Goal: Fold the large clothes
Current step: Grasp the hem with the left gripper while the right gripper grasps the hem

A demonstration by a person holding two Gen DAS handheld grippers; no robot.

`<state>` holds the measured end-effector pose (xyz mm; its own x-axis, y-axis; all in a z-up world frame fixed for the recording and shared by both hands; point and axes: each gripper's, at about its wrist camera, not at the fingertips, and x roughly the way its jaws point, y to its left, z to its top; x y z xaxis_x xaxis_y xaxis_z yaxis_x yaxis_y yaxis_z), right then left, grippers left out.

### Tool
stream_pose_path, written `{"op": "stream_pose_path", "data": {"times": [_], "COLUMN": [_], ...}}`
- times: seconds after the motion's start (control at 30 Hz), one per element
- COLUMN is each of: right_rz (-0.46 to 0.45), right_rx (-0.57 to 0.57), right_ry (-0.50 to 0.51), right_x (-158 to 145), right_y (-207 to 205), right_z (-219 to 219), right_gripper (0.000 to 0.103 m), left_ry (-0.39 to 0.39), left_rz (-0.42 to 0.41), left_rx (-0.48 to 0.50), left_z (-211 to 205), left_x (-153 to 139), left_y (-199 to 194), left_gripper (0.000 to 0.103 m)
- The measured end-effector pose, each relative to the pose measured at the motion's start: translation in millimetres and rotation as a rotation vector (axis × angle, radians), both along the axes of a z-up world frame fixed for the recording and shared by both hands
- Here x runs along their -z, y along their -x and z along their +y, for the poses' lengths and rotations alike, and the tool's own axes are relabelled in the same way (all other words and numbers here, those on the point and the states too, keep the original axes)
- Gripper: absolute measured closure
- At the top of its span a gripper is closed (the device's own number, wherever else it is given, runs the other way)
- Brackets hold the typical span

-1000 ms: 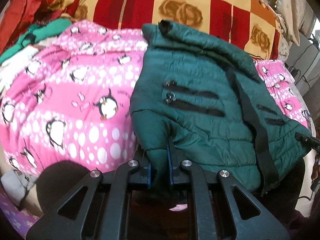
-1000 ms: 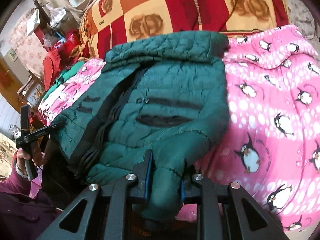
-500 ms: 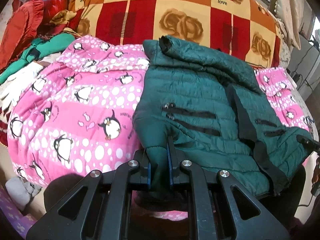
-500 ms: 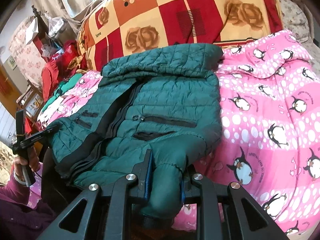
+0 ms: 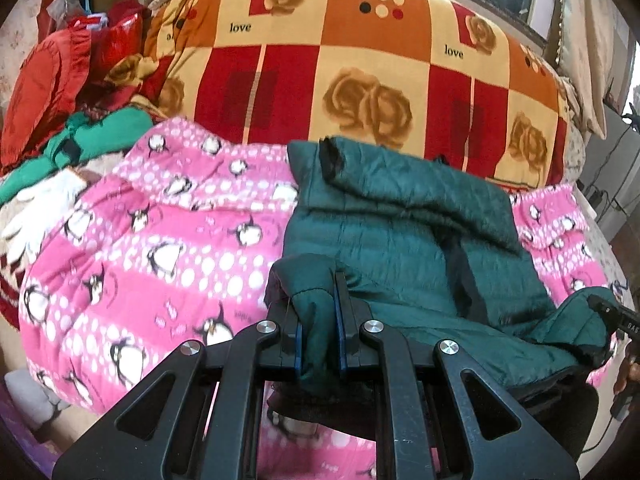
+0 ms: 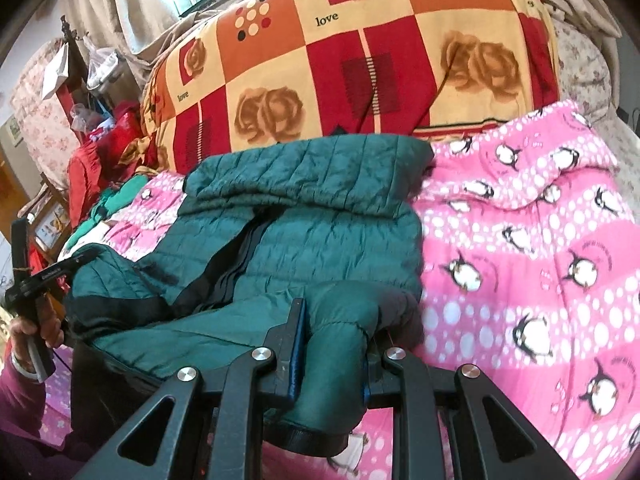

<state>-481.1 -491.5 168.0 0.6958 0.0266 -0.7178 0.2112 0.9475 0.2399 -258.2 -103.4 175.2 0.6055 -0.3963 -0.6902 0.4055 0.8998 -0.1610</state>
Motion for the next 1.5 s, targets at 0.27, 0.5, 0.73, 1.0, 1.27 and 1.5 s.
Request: {"op": "stream_pose_path", "data": {"times": [0.27,0.5,0.73,1.0,1.27,1.5], "right_rz": [-0.044,-0.070,-0.049,-0.029,0.000,0.014], "right_rx": [0.048,0.083,0.132,0.161,0.188,0.240], "right_ry": [0.032,0.089,0.114,0.144,0.137,0.097], "right_x": [-17.0,-31.7,-28.6,-23.6,0.5,34.2], "right_y": [-39.1,-87.0,-140.6,-196.5,-254.6,-287.0], "right_z": [-20.1,-37.8,-67.4,-92.9,-118.2,-135.1], "right_gripper": [0.083,0.083,0.083,0.083,0.083,0.083], "left_ry": [0.024,-0.002,-0.035,-0.089,-0.095,-0.122], "left_rz": [-0.047,-0.079,-0.084,-0.077,-0.012,0.022], "left_rx": [-0.040,-0.075,-0.123,-0.151,-0.201,-0.238], "left_z": [-22.4,-49.7,-69.4,-96.2,-115.6,-131.0], "left_x": [-17.5,-26.9,-23.2,-14.5,11.2,40.7], "left_y": [-35.3,-77.6,-121.9,-173.3,-225.6,-254.8], "left_gripper": [0.092,0.092,0.092,0.092,0.092,0.091]}}
